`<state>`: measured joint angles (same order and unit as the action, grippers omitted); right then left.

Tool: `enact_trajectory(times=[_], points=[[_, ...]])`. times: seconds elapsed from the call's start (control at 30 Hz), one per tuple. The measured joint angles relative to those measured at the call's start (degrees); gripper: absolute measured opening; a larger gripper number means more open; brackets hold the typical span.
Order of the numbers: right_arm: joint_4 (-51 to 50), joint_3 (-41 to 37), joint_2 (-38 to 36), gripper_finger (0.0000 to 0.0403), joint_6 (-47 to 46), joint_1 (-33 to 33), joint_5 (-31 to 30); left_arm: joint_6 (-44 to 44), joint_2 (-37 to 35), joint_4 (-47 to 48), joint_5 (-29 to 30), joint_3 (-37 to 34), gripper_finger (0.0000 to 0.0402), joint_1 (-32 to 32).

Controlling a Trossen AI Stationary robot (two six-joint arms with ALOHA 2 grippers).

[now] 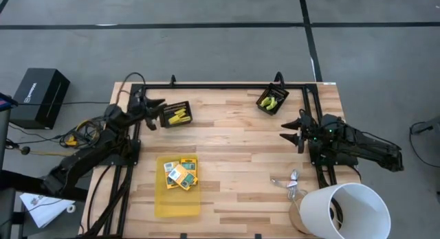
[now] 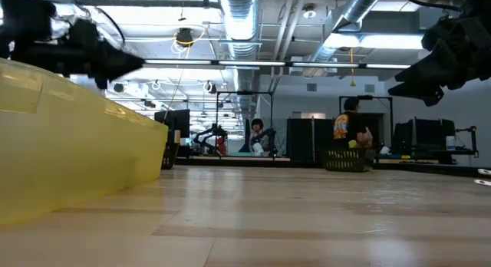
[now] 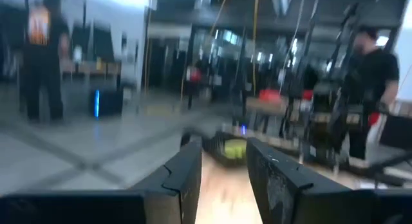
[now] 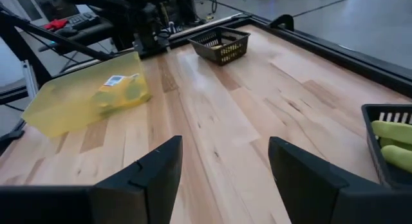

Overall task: Pick & Place School Supplies
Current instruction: Return to Home Position

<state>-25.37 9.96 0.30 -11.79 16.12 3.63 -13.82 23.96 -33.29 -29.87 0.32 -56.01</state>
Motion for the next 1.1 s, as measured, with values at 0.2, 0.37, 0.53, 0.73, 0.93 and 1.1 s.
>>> enact_trajectory(times=[0.2, 0.37, 0.53, 0.73, 0.93, 1.1], points=[[0.17, 0.00, 0.00, 0.0221, 0.06, 0.00, 0.40, -0.10, 0.05, -6.24, -0.02, 0.00, 0.0118, -0.19], [0.18, 0.00, 0.00, 0.0221, 0.15, 0.00, 0.42, -0.12, 0.09, -6.32, -0.02, 0.00, 0.0118, -0.19], [0.72, 0.00, 0.04, 0.0221, 0.17, 0.01, 0.41, -0.13, -6.14, -5.27, 0.83, 0.00, 0.0118, 2.94], [0.64, 0.00, 0.03, 0.0221, -0.12, 0.02, 0.44, -0.16, -18.52, -5.44, 0.59, 0.00, 0.0118, 9.43], [1.20, 0.00, 0.04, 0.0221, -1.11, 0.02, 0.16, -0.15, -23.84, -8.35, -0.02, -0.02, 0.0118, 12.41], [1.43, 0.00, 0.04, 0.0221, -4.97, 0.01, -0.31, -0.16, -23.90, -8.89, 0.02, 0.00, 0.0118, 14.04]])
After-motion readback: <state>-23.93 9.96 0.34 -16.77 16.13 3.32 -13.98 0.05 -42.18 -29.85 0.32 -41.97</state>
